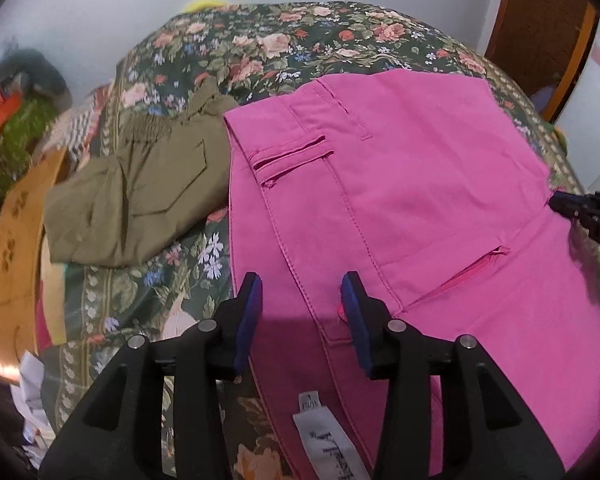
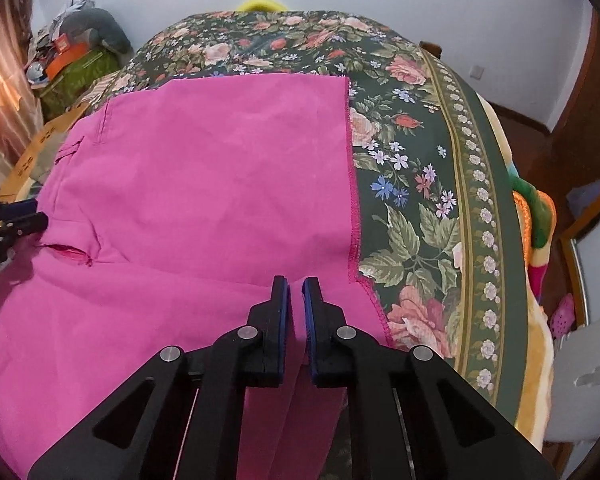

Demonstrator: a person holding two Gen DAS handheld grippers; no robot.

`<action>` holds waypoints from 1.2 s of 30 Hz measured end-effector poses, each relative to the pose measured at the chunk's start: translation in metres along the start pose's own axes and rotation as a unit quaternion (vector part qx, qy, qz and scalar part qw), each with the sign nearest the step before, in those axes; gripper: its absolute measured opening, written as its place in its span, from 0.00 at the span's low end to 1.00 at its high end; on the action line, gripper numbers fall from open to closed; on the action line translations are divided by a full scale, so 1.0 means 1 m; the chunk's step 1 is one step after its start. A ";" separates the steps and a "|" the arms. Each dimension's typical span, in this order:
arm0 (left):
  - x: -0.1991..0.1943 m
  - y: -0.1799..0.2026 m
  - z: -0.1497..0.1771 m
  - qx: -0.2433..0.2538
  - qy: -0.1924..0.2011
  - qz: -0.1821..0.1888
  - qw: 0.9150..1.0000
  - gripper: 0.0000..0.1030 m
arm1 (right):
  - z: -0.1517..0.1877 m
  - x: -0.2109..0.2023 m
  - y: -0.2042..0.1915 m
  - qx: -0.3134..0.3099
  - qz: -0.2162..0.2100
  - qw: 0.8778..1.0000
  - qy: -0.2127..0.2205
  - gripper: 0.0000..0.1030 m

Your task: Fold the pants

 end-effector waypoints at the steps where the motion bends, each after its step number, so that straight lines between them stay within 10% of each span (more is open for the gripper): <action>1: -0.002 -0.002 0.000 -0.002 -0.003 0.007 1.000 0.42 | 0.001 -0.005 0.000 -0.001 -0.002 1.000 -0.001 0.10; 8: -0.031 -0.027 -0.009 -0.012 0.030 -0.004 0.999 0.52 | -0.005 -0.052 -0.006 -0.008 0.003 0.999 0.042 0.51; 17: -0.030 -0.068 -0.059 -0.051 0.070 -0.010 0.996 0.65 | -0.061 -0.048 -0.007 -0.018 0.030 0.996 0.084 0.55; 29: 0.027 -0.064 -0.101 -0.043 0.041 0.080 0.995 0.65 | -0.120 0.020 0.018 0.006 0.046 0.997 0.057 0.55; 34: 0.049 -0.067 -0.105 -0.060 0.030 0.114 0.991 0.47 | -0.129 0.037 0.028 0.026 0.044 0.997 0.051 0.53; 36: 0.050 -0.068 -0.106 -0.068 0.026 0.129 0.989 0.43 | -0.129 0.039 0.031 0.033 0.013 0.998 0.053 0.37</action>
Point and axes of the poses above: each gripper's, at about its wrist camera, not at the fingertips, and x roughly the way its jaws point, y to its right, z to its underside, the point moved 1 cm from there along x, roughly the way its jaws point, and after that the axes turned 11 degrees about -y, right-handed, at the moved point
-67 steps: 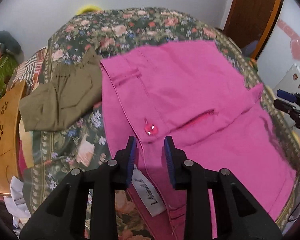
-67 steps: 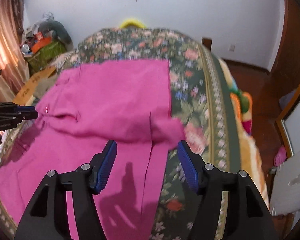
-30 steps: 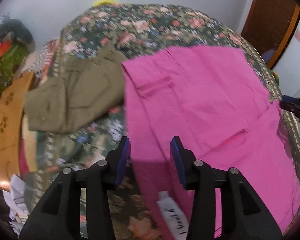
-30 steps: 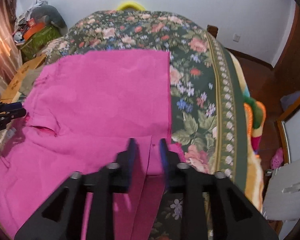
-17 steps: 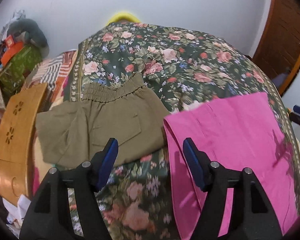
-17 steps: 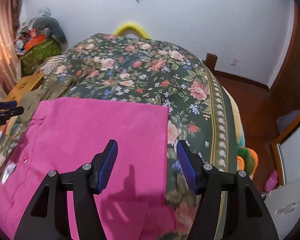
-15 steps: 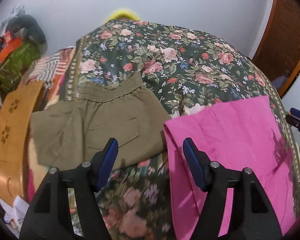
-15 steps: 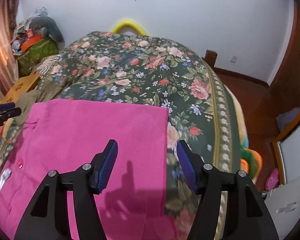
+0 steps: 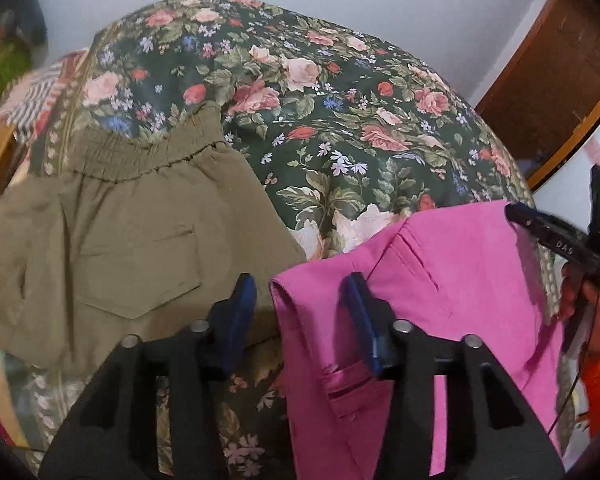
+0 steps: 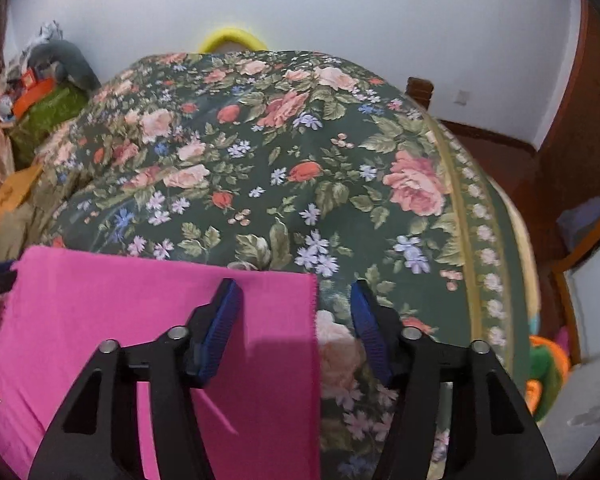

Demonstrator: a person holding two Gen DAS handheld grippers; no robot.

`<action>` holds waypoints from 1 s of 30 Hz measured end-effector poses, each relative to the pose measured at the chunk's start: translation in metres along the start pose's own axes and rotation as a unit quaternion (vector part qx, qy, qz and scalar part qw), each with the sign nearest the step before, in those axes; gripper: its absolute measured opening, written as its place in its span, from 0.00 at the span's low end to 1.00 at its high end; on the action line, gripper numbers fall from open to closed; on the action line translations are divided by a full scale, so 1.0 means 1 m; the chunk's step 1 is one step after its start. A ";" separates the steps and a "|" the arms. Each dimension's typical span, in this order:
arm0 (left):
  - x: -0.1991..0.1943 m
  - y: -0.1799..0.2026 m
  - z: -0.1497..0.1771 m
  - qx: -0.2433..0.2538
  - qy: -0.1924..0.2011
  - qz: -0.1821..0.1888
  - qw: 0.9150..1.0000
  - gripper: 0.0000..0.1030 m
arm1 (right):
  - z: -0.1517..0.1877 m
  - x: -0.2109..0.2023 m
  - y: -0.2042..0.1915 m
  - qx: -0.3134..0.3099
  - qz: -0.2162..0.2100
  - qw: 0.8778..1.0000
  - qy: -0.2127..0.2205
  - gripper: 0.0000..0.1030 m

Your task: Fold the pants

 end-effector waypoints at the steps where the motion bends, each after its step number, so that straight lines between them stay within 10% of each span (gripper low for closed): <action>1: 0.000 0.001 0.000 0.001 0.000 0.003 1.000 0.33 | -0.001 0.001 0.002 0.007 -0.022 1.000 -0.004 0.27; 6: -0.004 0.009 0.001 0.013 -0.005 -0.030 0.999 0.10 | 0.000 -0.001 -0.009 -0.003 -0.008 1.000 -0.010 0.04; 20: -0.085 0.032 -0.035 -0.001 0.084 -0.102 0.991 0.10 | -0.026 -0.089 -0.024 -0.007 0.002 0.997 0.083 0.02; 30: -0.133 0.056 0.026 0.056 0.111 -0.138 0.983 0.10 | 0.024 -0.138 -0.031 -0.032 -0.025 0.995 0.090 0.02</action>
Point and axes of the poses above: each gripper's, at about its wrist camera, not at the fingertips, and x roughly the way its jaws point, y to its right, z to its underside, the point moved 1 cm from there along x, roughly the way its jaws point, and after that the axes turned 11 degrees about -y, right-handed, at the moved point
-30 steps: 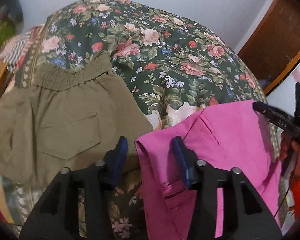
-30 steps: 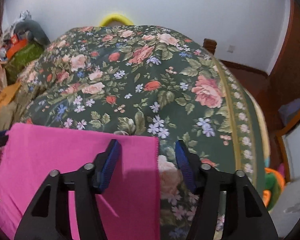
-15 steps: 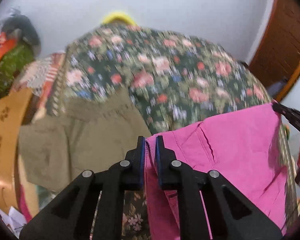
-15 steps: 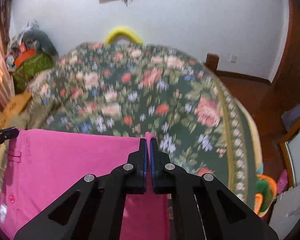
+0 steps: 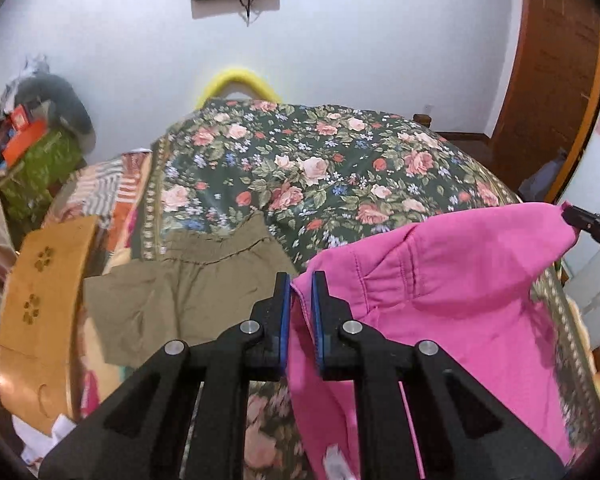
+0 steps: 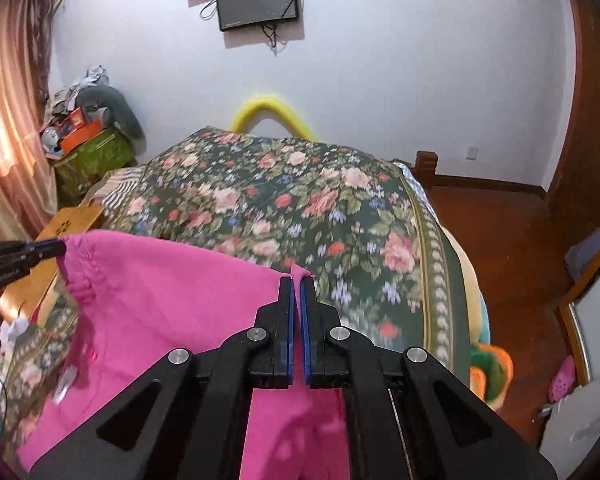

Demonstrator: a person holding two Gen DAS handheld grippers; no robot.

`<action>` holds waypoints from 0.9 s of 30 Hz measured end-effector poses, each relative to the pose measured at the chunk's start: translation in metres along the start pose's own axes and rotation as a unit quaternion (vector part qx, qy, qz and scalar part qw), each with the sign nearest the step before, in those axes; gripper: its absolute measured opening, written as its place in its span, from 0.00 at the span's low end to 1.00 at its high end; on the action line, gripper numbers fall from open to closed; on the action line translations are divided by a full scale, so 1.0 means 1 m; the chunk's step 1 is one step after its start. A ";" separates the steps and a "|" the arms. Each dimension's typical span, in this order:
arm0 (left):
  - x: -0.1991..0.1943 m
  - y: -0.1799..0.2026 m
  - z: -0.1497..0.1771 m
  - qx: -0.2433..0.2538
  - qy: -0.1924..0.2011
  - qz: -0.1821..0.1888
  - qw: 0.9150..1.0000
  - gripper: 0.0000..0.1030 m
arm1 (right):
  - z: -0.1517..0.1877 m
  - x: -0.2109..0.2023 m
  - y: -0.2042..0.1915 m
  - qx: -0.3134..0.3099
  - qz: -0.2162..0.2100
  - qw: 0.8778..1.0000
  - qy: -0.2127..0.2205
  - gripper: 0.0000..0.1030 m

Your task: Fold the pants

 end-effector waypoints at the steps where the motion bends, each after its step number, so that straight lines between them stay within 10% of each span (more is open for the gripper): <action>1: -0.009 0.003 0.009 0.006 0.005 -0.009 1.000 0.10 | 0.006 -0.005 -0.002 -0.002 -0.005 1.000 0.000 0.02; 9: -0.054 0.032 0.086 0.071 0.029 -0.035 0.996 0.09 | 0.079 -0.049 -0.016 0.001 -0.029 1.000 -0.009 0.02; 27: -0.053 0.050 0.215 0.115 -0.086 0.011 0.990 0.09 | 0.212 -0.071 -0.026 0.042 -0.009 0.996 -0.082 0.03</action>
Point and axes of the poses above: each gripper's, at about its wrist camera, not at the fingertips, and x roughly the way its jaws point, y to its right, z to its underside, the point moved 1 cm from there along x, roughly the way its jaws point, and after that the axes turned 11 degrees about -y, right-handed, at the moved point
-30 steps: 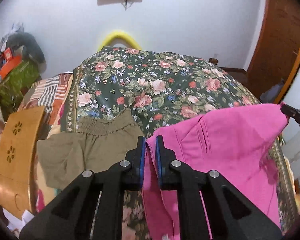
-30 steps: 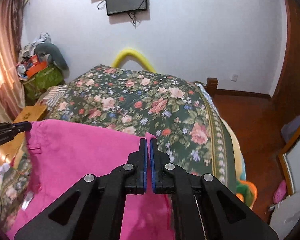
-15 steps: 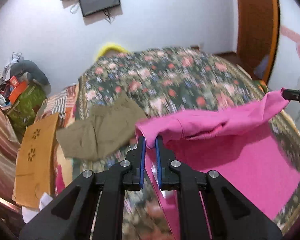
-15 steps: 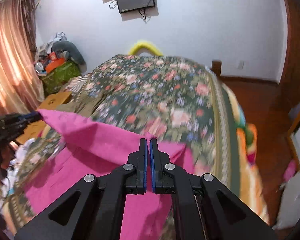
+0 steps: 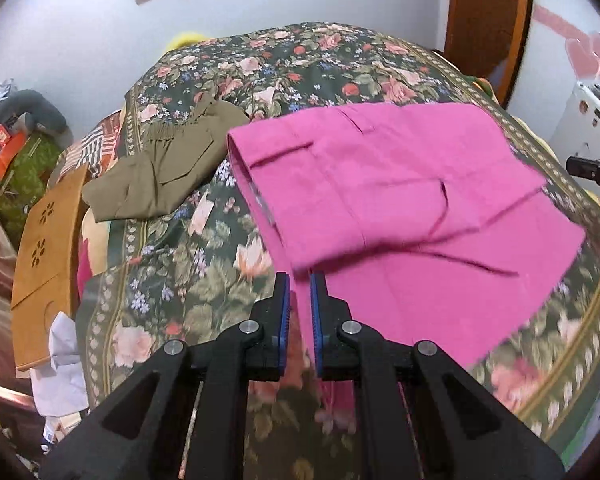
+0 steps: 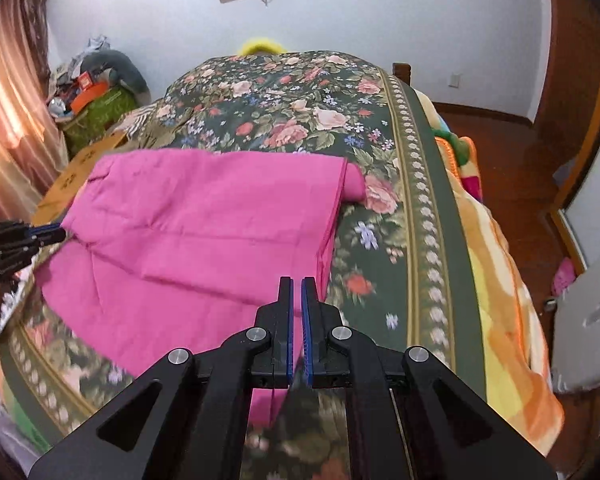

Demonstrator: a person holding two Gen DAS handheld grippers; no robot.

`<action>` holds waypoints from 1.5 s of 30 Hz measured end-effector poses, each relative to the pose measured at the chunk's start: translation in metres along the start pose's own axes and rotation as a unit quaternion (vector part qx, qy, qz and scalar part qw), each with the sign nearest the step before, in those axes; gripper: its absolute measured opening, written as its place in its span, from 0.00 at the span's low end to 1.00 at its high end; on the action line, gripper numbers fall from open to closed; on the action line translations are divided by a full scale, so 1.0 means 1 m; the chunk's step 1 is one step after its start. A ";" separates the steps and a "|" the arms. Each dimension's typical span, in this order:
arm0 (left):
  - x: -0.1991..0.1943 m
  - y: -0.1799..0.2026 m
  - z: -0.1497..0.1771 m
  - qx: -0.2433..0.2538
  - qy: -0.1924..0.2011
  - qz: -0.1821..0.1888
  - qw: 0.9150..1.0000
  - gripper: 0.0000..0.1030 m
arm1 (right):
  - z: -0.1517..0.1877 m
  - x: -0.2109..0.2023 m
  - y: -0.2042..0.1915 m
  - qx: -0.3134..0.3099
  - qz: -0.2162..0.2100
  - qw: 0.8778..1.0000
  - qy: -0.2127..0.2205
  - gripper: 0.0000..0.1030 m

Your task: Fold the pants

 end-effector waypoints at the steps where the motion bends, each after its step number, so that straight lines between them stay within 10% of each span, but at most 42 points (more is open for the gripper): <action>1: -0.003 -0.001 0.002 0.003 -0.002 0.008 1.000 0.09 | 0.003 -0.003 -0.002 -0.008 -0.001 1.000 -0.004 0.04; 8: -0.036 0.002 -0.013 0.018 0.036 -0.004 0.999 0.17 | 0.005 -0.017 -0.036 -0.083 -0.001 0.997 0.002 0.33; 12: -0.043 0.017 -0.031 0.026 0.050 0.007 0.998 0.40 | -0.004 -0.007 -0.058 -0.118 -0.013 0.993 0.001 0.34; 17: -0.030 0.038 -0.046 0.045 0.036 0.027 0.998 0.44 | -0.012 0.031 -0.081 -0.168 -0.017 0.985 -0.035 0.34; 19: -0.018 0.049 -0.049 0.061 0.022 0.020 0.998 0.63 | -0.014 0.050 -0.090 -0.196 -0.006 0.978 -0.069 0.34; 30: 0.023 0.083 -0.053 0.131 -0.021 0.029 0.991 0.65 | -0.029 0.078 -0.084 -0.195 -0.015 0.977 -0.081 0.29; 35: 0.033 0.100 -0.050 0.172 -0.018 -0.002 0.985 0.65 | -0.037 0.077 -0.074 -0.149 -0.053 0.985 -0.067 0.09; 40: 0.035 0.092 -0.059 0.151 -0.015 -0.002 0.988 0.20 | -0.038 0.070 -0.069 -0.132 -0.075 0.987 -0.056 0.06; 45: 0.016 0.086 -0.063 0.132 0.001 0.020 0.991 0.09 | -0.036 0.054 -0.072 -0.135 -0.084 0.986 -0.044 0.06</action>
Point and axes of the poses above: each gripper's, at about its wrist camera, not at the fingertips, and x roughly the way its jaws point, y to its right, z to its underside, the point moved 1 cm from there along x, roughly the way its jaws point, and after that the axes turned 11 degrees about -y, right-handed, at the moved point
